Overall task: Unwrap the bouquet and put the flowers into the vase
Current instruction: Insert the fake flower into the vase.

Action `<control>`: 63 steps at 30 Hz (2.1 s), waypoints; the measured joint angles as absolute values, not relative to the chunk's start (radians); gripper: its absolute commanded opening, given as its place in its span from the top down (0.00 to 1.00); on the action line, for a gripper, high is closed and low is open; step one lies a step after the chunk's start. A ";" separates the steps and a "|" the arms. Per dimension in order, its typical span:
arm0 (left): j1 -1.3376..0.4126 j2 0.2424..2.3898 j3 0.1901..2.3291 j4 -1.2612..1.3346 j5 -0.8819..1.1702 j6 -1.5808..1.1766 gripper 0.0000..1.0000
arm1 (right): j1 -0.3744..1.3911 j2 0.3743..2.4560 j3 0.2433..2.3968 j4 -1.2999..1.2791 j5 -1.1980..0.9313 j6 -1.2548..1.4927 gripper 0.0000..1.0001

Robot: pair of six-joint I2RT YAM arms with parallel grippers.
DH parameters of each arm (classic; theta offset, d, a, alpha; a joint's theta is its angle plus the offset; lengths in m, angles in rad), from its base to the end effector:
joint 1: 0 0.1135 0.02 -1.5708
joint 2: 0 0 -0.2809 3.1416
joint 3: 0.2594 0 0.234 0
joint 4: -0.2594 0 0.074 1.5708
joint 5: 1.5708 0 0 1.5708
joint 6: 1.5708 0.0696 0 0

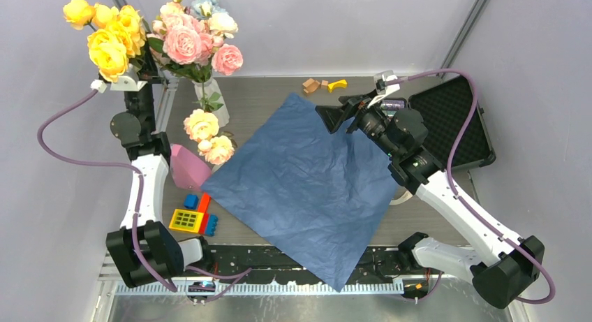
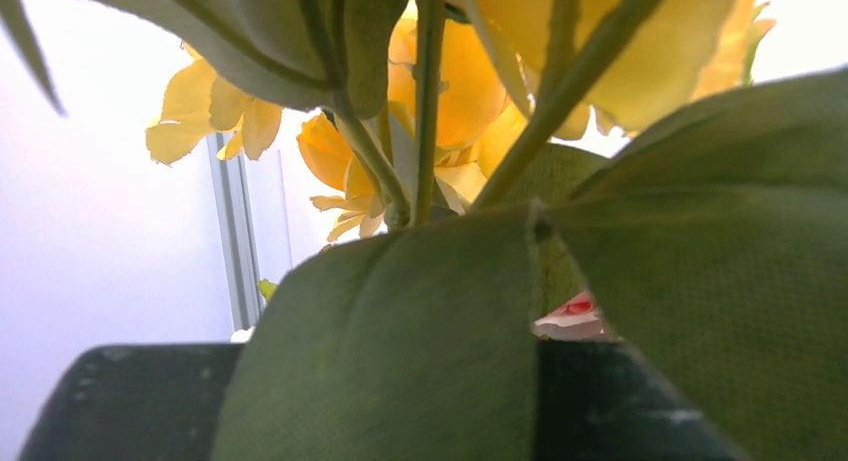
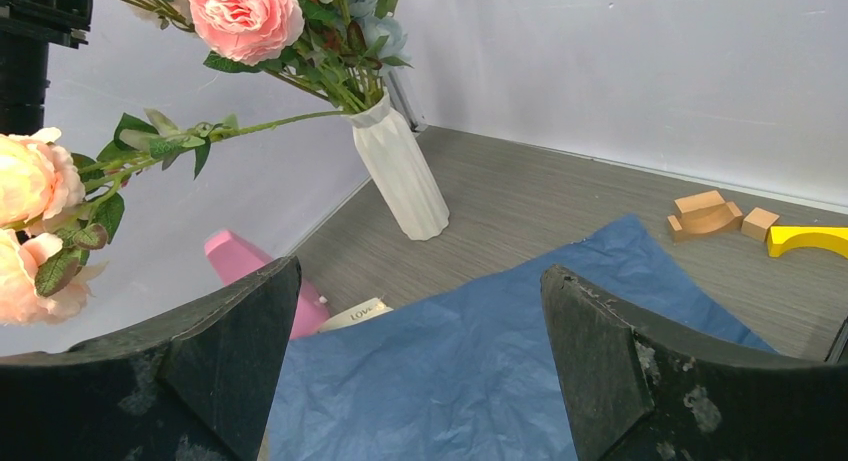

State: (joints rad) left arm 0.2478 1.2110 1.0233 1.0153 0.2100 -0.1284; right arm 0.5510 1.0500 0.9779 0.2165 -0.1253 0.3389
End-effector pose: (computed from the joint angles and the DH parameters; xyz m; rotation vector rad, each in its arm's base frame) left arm 0.2465 0.0474 0.4978 0.0582 0.7646 0.0355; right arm 0.2099 0.1392 0.4213 -0.2625 1.4558 0.8176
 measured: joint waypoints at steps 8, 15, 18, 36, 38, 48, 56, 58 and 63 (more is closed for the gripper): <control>0.244 1.236 1.002 1.059 0.208 -0.131 1.00 | 0.546 1.056 0.981 0.217 -0.133 0.343 0.05; 0.244 1.259 0.989 1.094 0.208 -0.140 1.00 | 0.541 1.061 0.991 0.218 -0.134 0.345 0.05; 0.244 1.269 0.989 1.103 0.209 -0.142 1.00 | 0.540 1.066 0.991 0.219 -0.136 0.347 0.05; 0.223 1.338 0.987 1.111 0.229 -0.143 1.00 | 0.532 1.113 0.996 0.236 -0.152 0.369 0.05; 0.222 1.338 0.983 1.112 0.228 -0.142 1.00 | 0.532 1.113 0.996 0.239 -0.153 0.369 0.06; 0.218 1.337 0.933 1.139 0.226 -0.145 1.00 | 0.528 1.115 0.997 0.240 -0.160 0.372 0.05; 0.217 1.337 0.917 1.163 0.222 -0.149 1.00 | 0.526 1.127 0.997 0.244 -0.163 0.377 0.06; 0.216 1.337 0.911 1.172 0.219 -0.150 1.00 | 0.526 1.127 0.997 0.247 -0.164 0.377 0.06; 0.215 1.337 0.906 1.179 0.204 -0.151 1.00 | 0.526 1.128 0.997 0.260 -0.168 0.381 0.06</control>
